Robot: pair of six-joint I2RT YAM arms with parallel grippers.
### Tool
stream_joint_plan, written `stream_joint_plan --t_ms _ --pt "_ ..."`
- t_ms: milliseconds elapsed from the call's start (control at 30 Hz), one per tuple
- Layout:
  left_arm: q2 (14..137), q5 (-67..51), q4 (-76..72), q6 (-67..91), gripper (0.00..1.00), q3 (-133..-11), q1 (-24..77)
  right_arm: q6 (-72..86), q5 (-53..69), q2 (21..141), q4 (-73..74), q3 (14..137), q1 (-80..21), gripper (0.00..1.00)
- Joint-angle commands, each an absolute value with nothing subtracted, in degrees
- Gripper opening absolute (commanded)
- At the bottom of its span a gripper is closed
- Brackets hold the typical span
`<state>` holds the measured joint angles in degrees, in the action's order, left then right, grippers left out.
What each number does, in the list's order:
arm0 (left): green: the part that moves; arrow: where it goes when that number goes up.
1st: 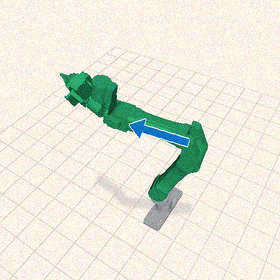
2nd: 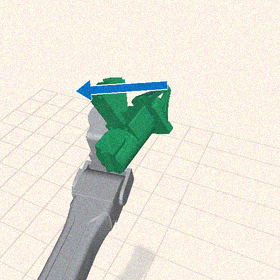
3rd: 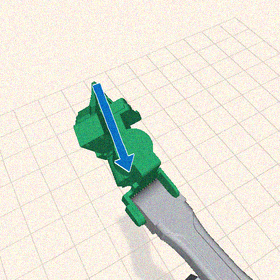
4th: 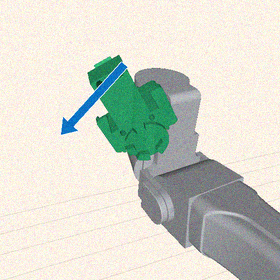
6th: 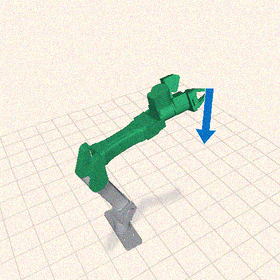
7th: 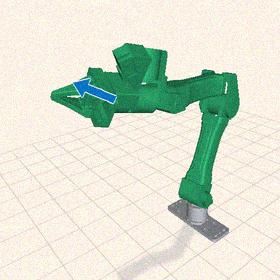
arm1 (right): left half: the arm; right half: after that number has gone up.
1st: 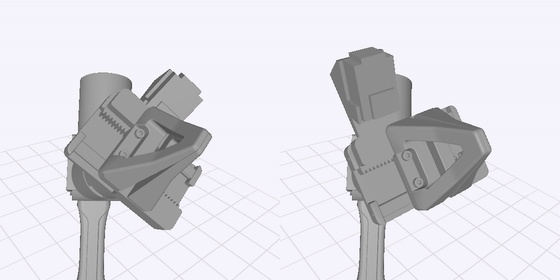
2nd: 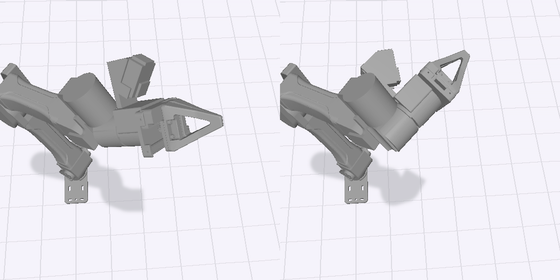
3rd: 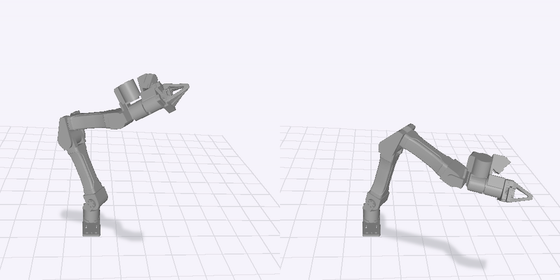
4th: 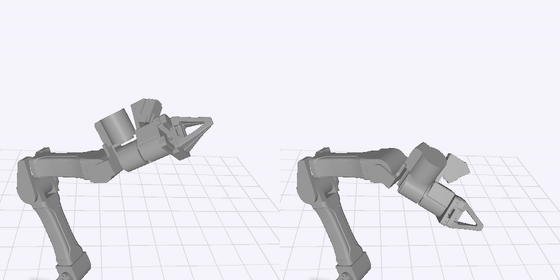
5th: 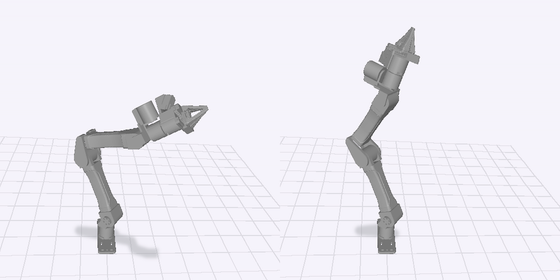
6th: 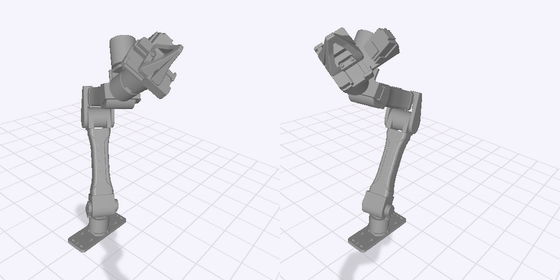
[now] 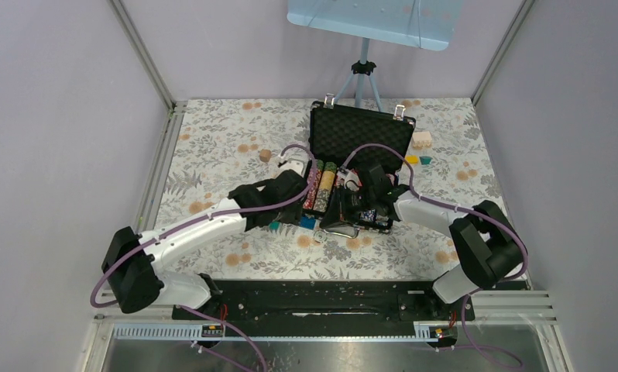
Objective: Pack up texas hold em set
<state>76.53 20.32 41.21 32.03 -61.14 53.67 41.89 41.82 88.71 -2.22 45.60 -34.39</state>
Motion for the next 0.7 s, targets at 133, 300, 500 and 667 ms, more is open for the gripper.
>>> stream_joint_plan --t_ms 133,300,500,667 --pt "75.2 10.1 28.3 21.8 0.55 -53.2 46.2 38.4 38.1 84.8 2.8 46.8 -34.3 0.17" --pt "77.6 8.7 25.7 14.5 0.61 -53.4 46.1 38.0 38.3 84.0 3.2 45.9 -33.8 0.17" --pt "80.4 2.4 18.0 7.0 0.66 -50.6 45.5 36.9 38.6 83.4 4.7 46.1 -33.4 0.17" --pt "83.1 -4.1 17.9 1.3 0.71 -50.3 44.1 35.1 38.1 82.3 7.3 46.5 -32.6 0.17"
